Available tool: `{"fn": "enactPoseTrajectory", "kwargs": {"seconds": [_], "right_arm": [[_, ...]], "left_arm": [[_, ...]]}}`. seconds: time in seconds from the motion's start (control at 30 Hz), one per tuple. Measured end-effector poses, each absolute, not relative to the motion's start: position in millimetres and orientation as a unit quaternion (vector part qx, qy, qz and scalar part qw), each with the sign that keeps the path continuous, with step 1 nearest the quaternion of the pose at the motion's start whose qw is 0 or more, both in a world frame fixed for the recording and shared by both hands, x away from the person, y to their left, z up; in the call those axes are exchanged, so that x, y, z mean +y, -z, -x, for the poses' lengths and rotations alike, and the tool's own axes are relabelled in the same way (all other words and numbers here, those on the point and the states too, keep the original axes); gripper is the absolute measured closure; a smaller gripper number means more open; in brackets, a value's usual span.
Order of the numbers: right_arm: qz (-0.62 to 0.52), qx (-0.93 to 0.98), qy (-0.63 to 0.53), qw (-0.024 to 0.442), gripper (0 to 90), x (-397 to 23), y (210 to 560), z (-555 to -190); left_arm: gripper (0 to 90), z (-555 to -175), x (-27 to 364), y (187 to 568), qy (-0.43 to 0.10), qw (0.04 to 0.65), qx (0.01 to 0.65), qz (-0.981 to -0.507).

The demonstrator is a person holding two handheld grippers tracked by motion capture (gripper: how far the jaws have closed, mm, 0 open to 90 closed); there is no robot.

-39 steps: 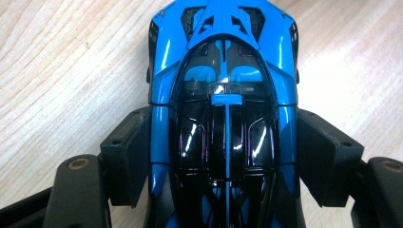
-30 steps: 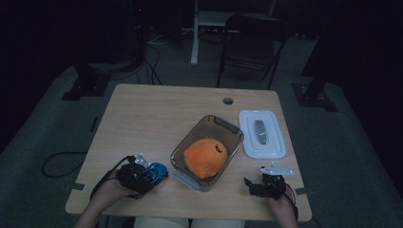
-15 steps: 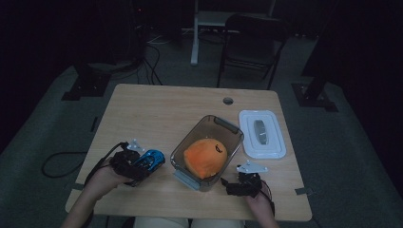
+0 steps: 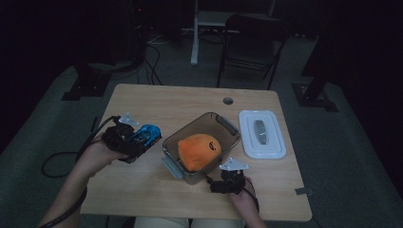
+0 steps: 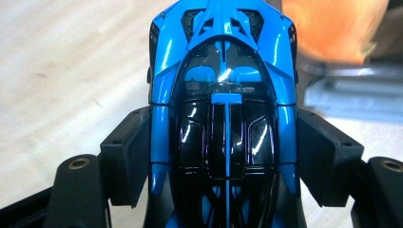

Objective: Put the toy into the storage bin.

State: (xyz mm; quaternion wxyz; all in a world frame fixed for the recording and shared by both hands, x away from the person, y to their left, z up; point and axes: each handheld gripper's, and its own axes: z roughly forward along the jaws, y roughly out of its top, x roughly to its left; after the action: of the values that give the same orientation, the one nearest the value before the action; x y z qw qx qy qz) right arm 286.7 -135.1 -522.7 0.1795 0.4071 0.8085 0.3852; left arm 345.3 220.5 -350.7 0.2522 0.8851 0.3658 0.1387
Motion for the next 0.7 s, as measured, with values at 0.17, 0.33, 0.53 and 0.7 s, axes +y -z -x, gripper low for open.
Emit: {"fn": "enactPoseTrajectory", "kwargs": {"seconds": [0.17, 0.33, 0.53, 0.7], "right_arm": [[-0.417, 0.801, -0.383, 0.195, 11.8, -147.6, 520.9, -283.8], [-0.433, 0.793, -0.37, 0.215, 11.9, -172.6, 521.6, -282.0], [-0.46, 0.777, -0.366, 0.226, 11.9, -198.0, 523.7, -281.4], [-0.471, 0.768, -0.369, 0.229, 11.9, -206.2, 523.4, -282.7]], "left_arm": [[28.9, -349.9, 202.1, 332.8, -0.145, 0.254, 0.346, -0.891], [28.9, -355.8, 184.1, 325.5, -0.139, 0.26, 0.333, -0.895], [28.9, -365.4, 161.3, 323.9, -0.133, 0.26, 0.32, -0.901], [28.9, -372.1, 142.1, 323.8, -0.129, 0.257, 0.309, -0.907]]}}
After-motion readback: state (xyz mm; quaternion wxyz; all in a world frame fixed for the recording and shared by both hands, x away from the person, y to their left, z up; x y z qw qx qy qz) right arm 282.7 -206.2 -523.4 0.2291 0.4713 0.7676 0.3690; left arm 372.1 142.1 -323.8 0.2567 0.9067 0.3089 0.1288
